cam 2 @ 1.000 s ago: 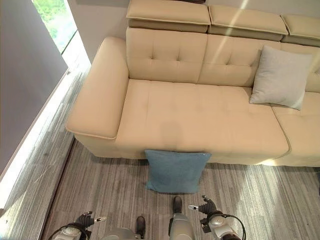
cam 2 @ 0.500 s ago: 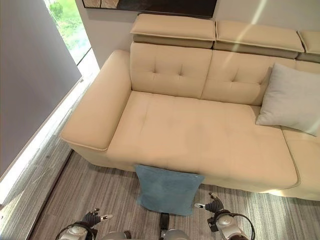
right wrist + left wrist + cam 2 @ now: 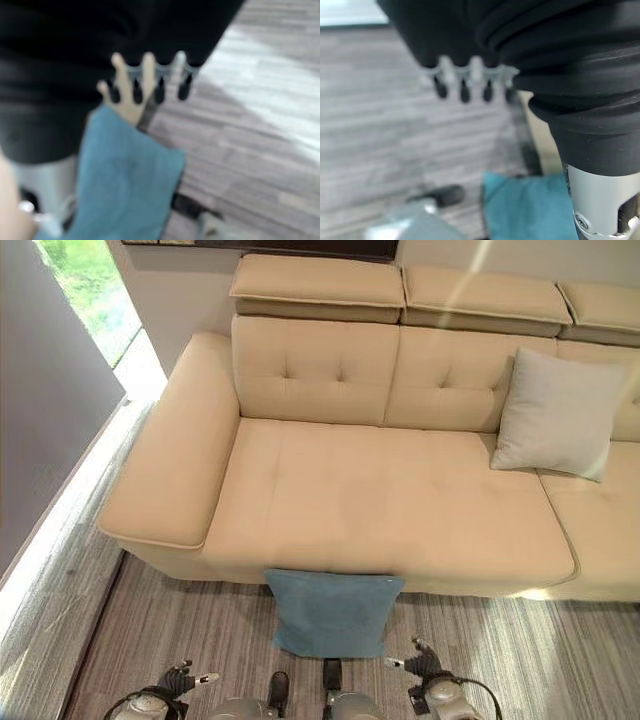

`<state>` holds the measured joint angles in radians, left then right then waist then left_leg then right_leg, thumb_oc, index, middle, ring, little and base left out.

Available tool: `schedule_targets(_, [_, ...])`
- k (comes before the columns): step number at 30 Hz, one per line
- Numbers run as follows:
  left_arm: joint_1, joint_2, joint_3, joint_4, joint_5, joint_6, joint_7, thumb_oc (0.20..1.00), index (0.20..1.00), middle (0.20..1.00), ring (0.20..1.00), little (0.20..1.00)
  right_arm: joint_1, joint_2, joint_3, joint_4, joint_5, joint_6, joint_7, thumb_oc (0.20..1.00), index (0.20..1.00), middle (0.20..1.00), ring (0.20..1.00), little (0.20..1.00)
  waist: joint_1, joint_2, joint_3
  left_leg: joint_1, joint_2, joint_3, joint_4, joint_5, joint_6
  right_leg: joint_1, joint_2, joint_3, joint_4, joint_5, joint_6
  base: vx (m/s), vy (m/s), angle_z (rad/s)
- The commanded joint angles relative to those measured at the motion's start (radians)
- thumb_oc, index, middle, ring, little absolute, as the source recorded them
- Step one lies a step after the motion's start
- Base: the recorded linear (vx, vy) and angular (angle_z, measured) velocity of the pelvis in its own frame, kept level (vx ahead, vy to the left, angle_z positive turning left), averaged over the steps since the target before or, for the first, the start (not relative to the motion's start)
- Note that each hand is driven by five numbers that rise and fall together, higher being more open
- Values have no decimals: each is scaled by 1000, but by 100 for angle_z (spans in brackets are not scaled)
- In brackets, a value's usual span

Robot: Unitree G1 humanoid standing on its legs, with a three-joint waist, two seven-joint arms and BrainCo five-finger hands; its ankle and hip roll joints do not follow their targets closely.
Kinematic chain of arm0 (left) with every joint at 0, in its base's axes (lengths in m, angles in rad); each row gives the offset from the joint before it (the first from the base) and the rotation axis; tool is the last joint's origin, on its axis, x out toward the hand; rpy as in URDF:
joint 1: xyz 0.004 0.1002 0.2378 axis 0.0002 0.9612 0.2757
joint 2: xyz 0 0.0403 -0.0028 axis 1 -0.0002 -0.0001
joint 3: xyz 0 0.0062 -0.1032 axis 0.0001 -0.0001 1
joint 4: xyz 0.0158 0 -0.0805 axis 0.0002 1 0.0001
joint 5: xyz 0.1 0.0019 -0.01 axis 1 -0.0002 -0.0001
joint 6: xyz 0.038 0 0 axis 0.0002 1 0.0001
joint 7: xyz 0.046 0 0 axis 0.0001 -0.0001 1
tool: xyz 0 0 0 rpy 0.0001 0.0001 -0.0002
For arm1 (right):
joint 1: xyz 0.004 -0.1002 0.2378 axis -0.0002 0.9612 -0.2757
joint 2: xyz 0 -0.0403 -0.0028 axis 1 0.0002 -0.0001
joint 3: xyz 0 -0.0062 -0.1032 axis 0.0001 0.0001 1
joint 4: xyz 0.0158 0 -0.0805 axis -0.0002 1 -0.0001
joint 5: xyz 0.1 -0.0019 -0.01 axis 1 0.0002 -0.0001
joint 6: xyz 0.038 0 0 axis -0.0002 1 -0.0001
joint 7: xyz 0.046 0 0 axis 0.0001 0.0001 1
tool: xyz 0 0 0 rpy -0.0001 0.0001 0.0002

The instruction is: Pick up all the scattered cushions and arrange them neatly on the sofa.

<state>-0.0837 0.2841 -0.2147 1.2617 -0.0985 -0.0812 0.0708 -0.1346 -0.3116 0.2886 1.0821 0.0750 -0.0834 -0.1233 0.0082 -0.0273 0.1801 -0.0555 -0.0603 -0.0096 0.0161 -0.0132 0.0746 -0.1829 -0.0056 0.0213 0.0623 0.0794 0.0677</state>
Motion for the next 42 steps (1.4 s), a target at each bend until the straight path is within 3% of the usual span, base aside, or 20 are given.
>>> schedule_targets(1, [-6, 23, 28, 12, -27, -21, 1, 1000, 1000, 1000, 1000, 1000, 3, -36, 12, -63, 26, -23, -23, 1000, 1000, 1000, 1000, 1000, 25, -9, 0, -38, 9, -79, 111, -98, -37, 11, -78, 18, 101, -68, 52, -39, -145, 6])
schedule_targets(5, [-20, 38, 42, -6, -65, -35, 17, 1000, 1000, 1000, 1000, 1000, -1, -48, 11, -90, 19, -28, -32, 1000, 1000, 1000, 1000, 1000, 30, -21, 10, -59, 29, -77, 137, -108, -58, 16, -127, -32, 41, -57, 40, -3, -177, -8])
schedule_targets(8, [-24, 39, 58, -35, -113, -47, 34, 1000, 1000, 1000, 1000, 1000, 6, -65, 7, -116, 15, -32, -49, 1000, 1000, 1000, 1000, 1000, 28, -30, 14, -75, 45, -88, 143, -99, -77, 16, -115, -48, 36, -67, 31, 1, -198, 8])
schedule_targets(14, [-77, 18, 44, -99, -188, -67, 73, 1000, 1000, 1000, 1000, 1000, -3, -78, -11, -119, 34, -42, -81, 1000, 1000, 1000, 1000, 1000, 2, -15, 41, -115, 68, -112, 100, -54, -93, -44, -89, -84, 61, -85, 18, -74, -116, 18])
schedule_targets(22, [-290, 44, -39, -177, -279, -117, 208, 1000, 1000, 1000, 1000, 1000, -209, -90, 2, -65, 121, -73, -236, 1000, 1000, 1000, 1000, 1000, -19, 7, 144, -462, 40, -112, 240, -21, -111, -387, -104, -79, 220, -87, 11, -179, 5, 1])
schedule_targets(23, [-327, 56, -48, -189, -291, -125, 228, 1000, 1000, 1000, 1000, 1000, -253, -101, 13, -82, 120, -80, -270, 1000, 1000, 1000, 1000, 1000, -23, 11, 154, -528, 43, -113, 285, -52, -113, -451, -101, -69, 266, -114, 12, -50, 16, 3])
schedule_targets(24, [-328, 56, -48, -189, -291, -125, 228, 1000, 1000, 1000, 1000, 1000, -253, -101, 13, -82, 120, -80, -270, 1000, 1000, 1000, 1000, 1000, -23, 11, 153, -530, 43, -113, 287, -53, -113, -453, -100, -69, 268, -115, 12, -89, 54, 5])
schedule_targets(26, [-383, 79, -54, -219, -302, -133, 260, 1000, 1000, 1000, 1000, 1000, -320, -122, 13, -110, 121, -92, -332, 1000, 1000, 1000, 1000, 1000, -32, 16, 172, -672, 37, -113, 374, -63, -111, -580, -105, -55, 338, -122, 6, -139, 69, 3])
schedule_targets(33, [-533, 123, -68, -253, -315, -144, 319, 1000, 1000, 1000, 1000, 1000, -486, -155, 12, -157, 117, -124, -460, 1000, 1000, 1000, 1000, 1000, -49, 18, 188, -951, 18, -119, 519, -92, -106, -844, -104, -27, 466, -136, 1, -68, 45, -2])
schedule_targets(37, [-704, 187, -99, -283, -371, -169, 325, 1000, 1000, 1000, 1000, 1000, -628, -190, 40, -215, 90, -136, -539, 1000, 1000, 1000, 1000, 1000, -76, 17, 162, -1223, 6, -119, 619, -104, -103, -1110, -102, -3, 560, -139, 0, -31, 40, -5])
schedule_targets(42, [-850, 242, -150, -279, -364, -168, 337, 1000, 1000, 1000, 1000, 1000, -731, -230, 90, -240, 75, -141, -552, 1000, 1000, 1000, 1000, 1000, -82, 24, 153, -1343, 4, -112, 647, -101, -101, -1232, -99, 2, 602, -142, 10, 19, -3, -9])
